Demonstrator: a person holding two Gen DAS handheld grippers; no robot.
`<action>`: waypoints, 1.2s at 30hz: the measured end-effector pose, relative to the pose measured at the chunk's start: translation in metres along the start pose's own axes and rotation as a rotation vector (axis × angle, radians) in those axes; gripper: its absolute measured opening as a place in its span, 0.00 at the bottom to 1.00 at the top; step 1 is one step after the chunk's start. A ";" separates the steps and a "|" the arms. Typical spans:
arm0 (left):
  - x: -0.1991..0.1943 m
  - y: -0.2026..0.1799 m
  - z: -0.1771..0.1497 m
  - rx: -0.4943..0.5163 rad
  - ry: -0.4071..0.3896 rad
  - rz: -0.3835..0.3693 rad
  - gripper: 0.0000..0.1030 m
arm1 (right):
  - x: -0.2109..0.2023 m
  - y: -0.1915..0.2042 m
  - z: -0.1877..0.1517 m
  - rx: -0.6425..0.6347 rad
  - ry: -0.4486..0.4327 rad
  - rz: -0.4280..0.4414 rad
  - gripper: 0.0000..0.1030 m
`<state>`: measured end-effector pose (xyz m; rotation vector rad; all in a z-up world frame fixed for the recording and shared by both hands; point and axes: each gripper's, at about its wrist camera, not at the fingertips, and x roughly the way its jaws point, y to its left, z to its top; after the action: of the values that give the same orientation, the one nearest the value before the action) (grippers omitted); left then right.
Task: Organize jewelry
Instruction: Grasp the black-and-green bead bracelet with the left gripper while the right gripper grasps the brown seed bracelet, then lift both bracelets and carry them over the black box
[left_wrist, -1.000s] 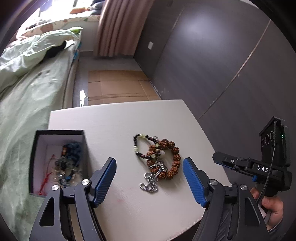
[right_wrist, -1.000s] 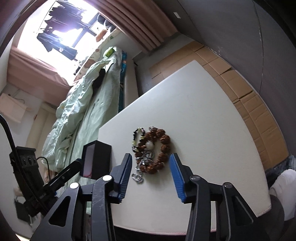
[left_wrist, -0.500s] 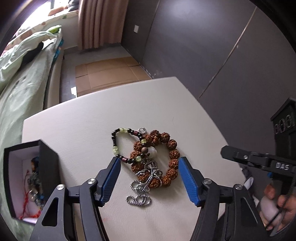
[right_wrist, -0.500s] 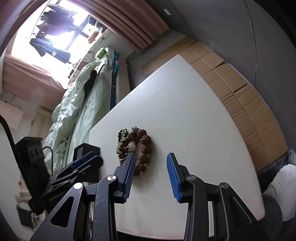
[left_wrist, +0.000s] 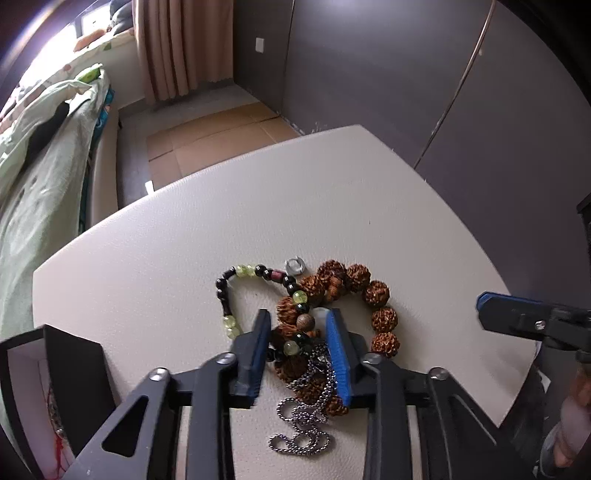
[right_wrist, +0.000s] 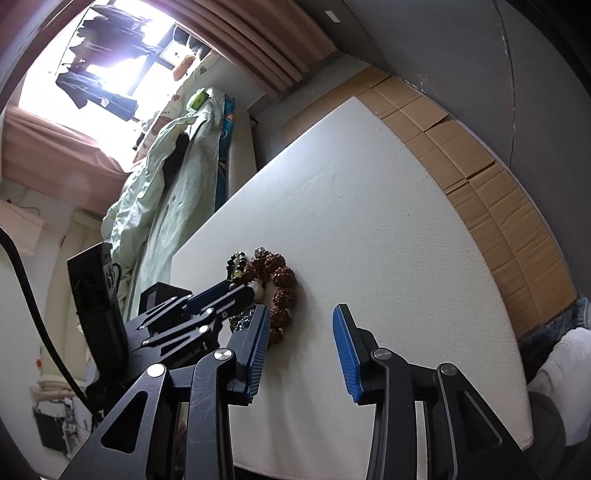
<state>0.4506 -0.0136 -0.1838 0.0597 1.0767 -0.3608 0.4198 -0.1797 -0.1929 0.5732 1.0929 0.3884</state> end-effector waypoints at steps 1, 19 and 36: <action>-0.005 0.004 0.000 -0.007 -0.007 0.001 0.10 | 0.002 0.001 0.000 -0.003 0.003 0.000 0.37; -0.082 0.047 -0.009 -0.146 -0.132 -0.060 0.10 | 0.062 0.054 0.022 -0.234 0.115 -0.184 0.37; -0.143 0.081 -0.029 -0.232 -0.239 -0.014 0.10 | 0.068 0.105 0.021 -0.498 0.112 -0.339 0.19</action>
<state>0.3915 0.1063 -0.0837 -0.1930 0.8760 -0.2465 0.4655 -0.0633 -0.1709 -0.0760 1.1241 0.3790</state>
